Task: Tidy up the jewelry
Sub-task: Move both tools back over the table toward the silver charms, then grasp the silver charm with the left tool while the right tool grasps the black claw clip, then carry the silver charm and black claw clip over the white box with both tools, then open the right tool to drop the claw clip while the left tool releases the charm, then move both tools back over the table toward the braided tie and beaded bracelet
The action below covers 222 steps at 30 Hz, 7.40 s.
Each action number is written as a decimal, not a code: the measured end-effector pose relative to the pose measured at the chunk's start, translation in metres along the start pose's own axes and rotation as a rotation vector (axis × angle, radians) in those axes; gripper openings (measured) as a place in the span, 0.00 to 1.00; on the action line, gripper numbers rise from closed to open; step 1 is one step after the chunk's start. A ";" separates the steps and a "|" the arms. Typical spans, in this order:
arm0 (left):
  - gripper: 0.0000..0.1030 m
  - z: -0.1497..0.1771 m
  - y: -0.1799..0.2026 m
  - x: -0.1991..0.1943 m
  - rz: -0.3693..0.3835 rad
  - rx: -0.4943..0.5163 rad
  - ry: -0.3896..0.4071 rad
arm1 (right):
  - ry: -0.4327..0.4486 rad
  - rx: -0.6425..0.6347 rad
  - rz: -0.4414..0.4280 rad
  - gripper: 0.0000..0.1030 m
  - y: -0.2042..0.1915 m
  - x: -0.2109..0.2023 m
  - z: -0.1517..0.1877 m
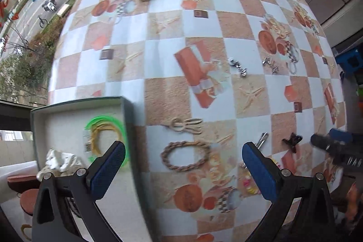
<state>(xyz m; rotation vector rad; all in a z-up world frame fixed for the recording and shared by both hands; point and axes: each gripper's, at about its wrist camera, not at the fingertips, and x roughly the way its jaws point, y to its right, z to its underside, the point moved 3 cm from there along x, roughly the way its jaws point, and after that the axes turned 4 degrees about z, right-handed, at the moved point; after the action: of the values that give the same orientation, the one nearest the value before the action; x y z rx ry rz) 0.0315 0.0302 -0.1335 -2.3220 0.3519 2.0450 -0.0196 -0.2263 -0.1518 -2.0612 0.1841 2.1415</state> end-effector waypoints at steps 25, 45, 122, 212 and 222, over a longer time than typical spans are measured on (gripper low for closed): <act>0.86 -0.073 0.049 0.063 0.034 -0.009 -0.034 | -0.012 -0.081 -0.035 0.86 -0.007 0.038 0.029; 0.59 -0.091 0.085 0.091 -0.023 0.070 -0.015 | 0.012 -0.182 0.073 0.61 -0.078 0.061 0.023; 0.14 0.116 -0.163 -0.072 0.107 -0.355 0.133 | 0.079 -0.532 -0.142 0.25 -0.284 -0.039 -0.004; 1.00 0.075 -0.153 -0.030 -0.198 -0.321 -0.024 | -0.040 -0.178 -0.103 0.68 -0.122 -0.011 0.002; 1.00 0.050 -0.087 -0.034 -0.099 -0.178 -0.004 | -0.033 -0.078 -0.091 0.77 -0.072 -0.008 -0.005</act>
<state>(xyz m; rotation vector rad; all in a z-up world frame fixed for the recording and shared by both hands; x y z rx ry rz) -0.0051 0.1287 -0.1184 -2.3782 0.0546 2.1131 0.0006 -0.1568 -0.1418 -2.0312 0.0024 2.1590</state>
